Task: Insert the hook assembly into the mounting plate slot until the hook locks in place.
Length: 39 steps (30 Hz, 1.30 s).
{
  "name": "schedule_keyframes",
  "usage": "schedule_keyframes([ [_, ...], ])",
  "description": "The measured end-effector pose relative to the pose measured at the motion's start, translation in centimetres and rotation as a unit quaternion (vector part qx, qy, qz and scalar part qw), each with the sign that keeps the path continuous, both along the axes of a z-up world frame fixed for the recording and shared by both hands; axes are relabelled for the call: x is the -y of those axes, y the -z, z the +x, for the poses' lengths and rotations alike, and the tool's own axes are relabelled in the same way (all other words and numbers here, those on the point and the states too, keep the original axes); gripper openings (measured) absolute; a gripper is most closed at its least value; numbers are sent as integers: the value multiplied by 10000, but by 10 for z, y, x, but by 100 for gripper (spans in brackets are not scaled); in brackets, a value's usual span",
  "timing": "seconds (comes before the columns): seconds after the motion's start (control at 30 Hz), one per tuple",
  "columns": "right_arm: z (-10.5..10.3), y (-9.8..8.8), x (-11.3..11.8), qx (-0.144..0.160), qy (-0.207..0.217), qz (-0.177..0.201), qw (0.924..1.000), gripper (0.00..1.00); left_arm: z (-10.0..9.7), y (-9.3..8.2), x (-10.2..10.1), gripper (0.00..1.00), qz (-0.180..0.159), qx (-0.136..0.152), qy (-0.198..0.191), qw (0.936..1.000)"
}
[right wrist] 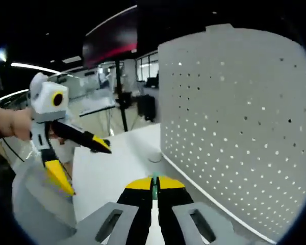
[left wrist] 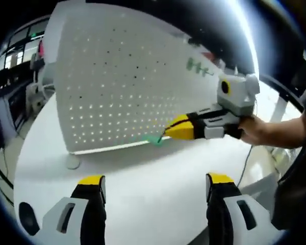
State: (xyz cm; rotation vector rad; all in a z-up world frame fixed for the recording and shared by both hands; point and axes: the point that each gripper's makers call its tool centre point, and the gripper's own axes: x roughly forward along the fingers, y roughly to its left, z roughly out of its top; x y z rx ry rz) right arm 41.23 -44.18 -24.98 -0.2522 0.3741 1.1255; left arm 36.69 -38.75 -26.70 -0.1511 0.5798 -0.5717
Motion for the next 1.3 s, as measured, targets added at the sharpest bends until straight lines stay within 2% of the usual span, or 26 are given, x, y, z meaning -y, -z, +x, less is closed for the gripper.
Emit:
schedule_keyframes([
  [0.03, -13, -5, 1, 33, -199, 72, 9998, 0, 0, -2, 1, 78, -29, 6, 21, 10000],
  [0.13, -36, -11, 9, 85, -332, 82, 9994, 0, -6, -1, 5, 72, -131, -185, 107, 9997],
  [0.17, -46, -15, 10, 126, -473, 131, 9987, 0, -6, -3, 6, 70, -167, -166, 117, 9997],
  [0.27, -65, -18, 12, 362, -786, 179, 9961, 0, -10, -12, 18, 67, -758, -280, 95, 9967],
  [0.3, -70, -17, 15, 354, -797, 157, 9961, 0, -11, -14, 22, 66, -919, -359, 87, 9951],
  [0.33, -73, -16, 16, 354, -802, 161, 9960, 0, -14, -15, 26, 63, -1049, -425, 116, 9935],
  [0.47, -83, -21, 19, 294, -833, 362, 9954, 0, -19, -11, 31, 49, -1057, -536, 150, 9928],
  [0.63, -92, -30, 17, 373, -990, 506, 9931, 0, -24, -12, 40, 42, -1225, -647, 251, 9900],
  [0.67, -95, -34, 16, 414, -1068, 572, 9918, 0, -27, -15, 47, 41, -1484, -757, 294, 9856],
  [0.77, -102, -38, 14, 511, -1273, 586, 9888, 0, -28, -19, 51, 31, -1927, -994, 221, 9760],
  [0.93, -106, -37, 15, 643, -1441, 478, 9863, 0, -35, -27, 59, 11, -2250, -1057, 459, 9675],
  [1.07, -111, -39, 13, 875, -1615, 391, 9822, 0, -40, -31, 66, 5, -2400, -1119, 621, 9623],
  [1.17, -113, -39, 13, 895, -1714, 371, 9804, 0, -45, -26, 69, 6, -2424, -1279, 703, 9591],
  [1.3, -115, -36, 13, 893, -1771, 322, 9796, 0, -48, -24, 69, 6, -2363, -1288, 767, 9600],
])
